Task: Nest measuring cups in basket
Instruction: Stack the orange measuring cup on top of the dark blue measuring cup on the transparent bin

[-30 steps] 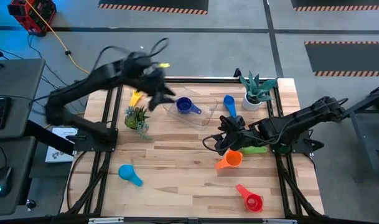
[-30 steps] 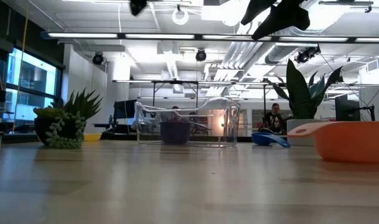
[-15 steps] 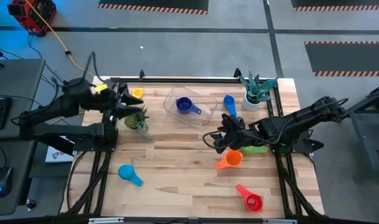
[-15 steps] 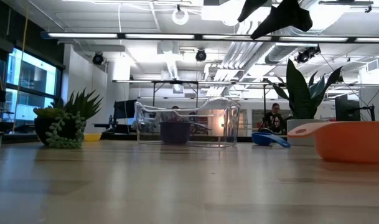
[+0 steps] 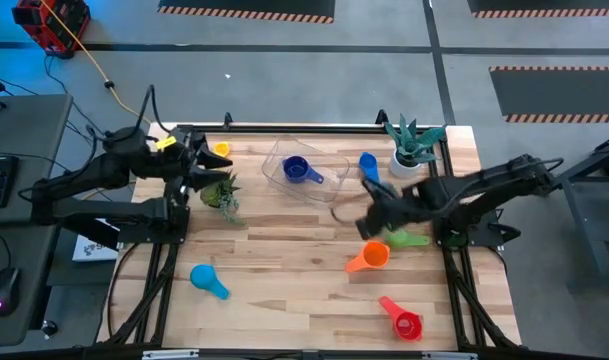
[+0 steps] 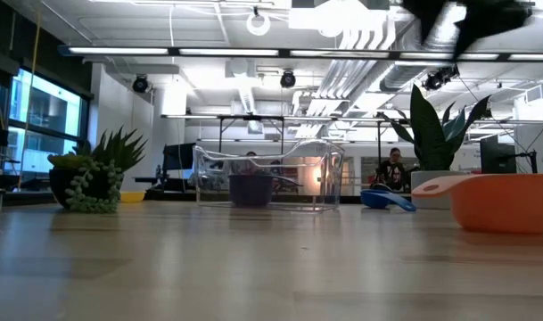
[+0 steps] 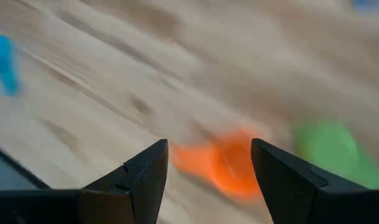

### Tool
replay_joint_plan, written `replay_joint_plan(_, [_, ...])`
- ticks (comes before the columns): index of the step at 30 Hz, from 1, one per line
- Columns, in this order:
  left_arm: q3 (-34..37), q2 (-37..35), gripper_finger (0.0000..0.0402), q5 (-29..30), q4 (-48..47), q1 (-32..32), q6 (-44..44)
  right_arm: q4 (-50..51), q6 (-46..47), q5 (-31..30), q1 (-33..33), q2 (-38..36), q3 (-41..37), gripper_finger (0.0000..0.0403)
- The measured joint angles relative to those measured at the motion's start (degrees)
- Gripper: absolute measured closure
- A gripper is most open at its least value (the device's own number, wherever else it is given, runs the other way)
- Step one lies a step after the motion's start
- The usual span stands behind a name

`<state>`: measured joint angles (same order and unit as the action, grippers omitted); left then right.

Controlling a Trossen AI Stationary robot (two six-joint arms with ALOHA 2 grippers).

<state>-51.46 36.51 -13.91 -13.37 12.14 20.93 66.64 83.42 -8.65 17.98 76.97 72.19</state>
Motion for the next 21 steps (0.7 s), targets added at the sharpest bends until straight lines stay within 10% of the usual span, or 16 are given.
replay_joint_plan(10, [0.0,1.8,0.0236,0.0,0.0,0.0,0.0,-13.8,44.4,-2.4,18.6,0.2,-18.0,0.0181])
replay_joint_plan(21, [0.0,1.8,0.0236,0.0,0.0,0.0,0.0,-24.6,45.1,-1.6,16.8,0.2,-26.7,0.0181])
